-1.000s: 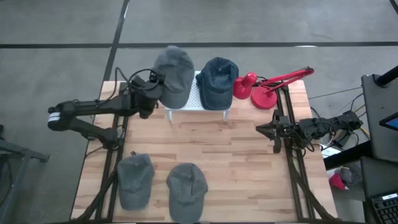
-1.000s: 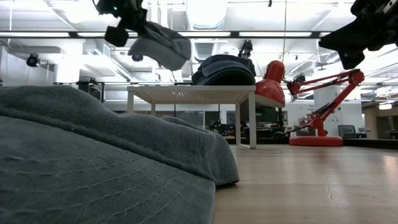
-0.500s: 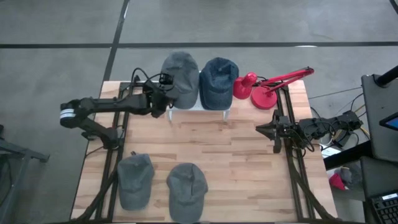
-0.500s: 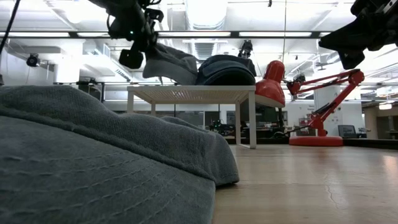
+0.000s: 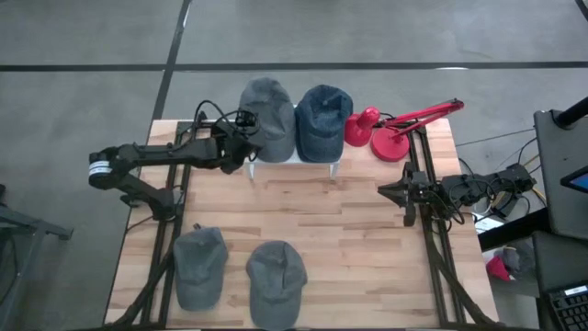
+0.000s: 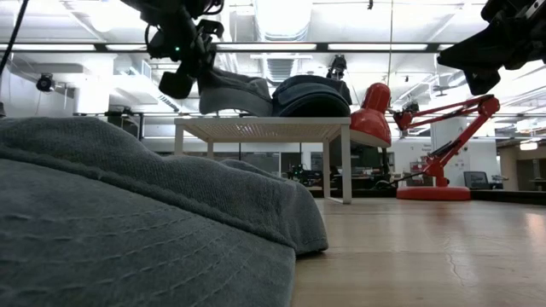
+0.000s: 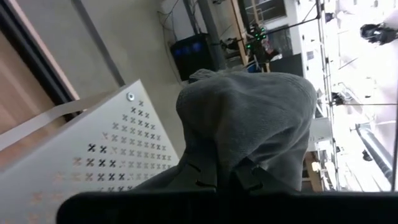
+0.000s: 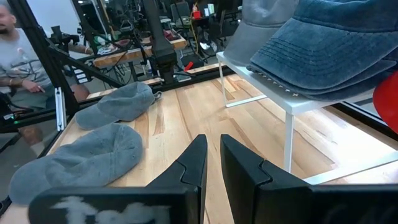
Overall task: Pick & Place hat
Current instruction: Put the top gray cap on the shelf
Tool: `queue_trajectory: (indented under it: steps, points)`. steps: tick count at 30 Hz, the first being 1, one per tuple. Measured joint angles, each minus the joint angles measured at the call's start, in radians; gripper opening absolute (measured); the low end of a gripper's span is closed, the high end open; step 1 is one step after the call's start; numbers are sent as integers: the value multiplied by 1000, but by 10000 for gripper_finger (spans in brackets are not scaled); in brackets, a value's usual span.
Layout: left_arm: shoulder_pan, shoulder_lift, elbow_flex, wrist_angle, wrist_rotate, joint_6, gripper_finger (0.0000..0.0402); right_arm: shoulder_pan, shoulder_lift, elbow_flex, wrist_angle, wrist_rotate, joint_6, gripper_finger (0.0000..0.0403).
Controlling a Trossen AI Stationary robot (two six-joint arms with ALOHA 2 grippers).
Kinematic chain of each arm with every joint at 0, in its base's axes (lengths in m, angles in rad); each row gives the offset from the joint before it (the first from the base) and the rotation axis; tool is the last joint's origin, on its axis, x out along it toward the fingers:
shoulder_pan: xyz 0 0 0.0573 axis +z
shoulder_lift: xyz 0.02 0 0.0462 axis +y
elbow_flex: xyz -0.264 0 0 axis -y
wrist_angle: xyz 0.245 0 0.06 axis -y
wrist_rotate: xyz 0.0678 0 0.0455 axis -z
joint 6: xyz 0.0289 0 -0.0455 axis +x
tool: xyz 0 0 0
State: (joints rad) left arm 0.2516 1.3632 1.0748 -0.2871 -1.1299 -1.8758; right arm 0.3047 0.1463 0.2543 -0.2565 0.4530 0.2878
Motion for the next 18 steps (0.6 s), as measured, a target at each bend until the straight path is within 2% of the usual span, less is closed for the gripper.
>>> queue_trajectory:
  steps: [6, 11, 18]
  points:
    - [3, -8, 0, -41, 26, -7, 0, 0, 0, 0, 0, 0, 0, 43]
    - [13, -54, 0, -149, 100, -7, 0, 0, 0, 0, 0, 0, 0, 43]
    - [16, -99, 0, -174, 116, 43, 0, 0, 0, 0, 0, 0, 0, 43]
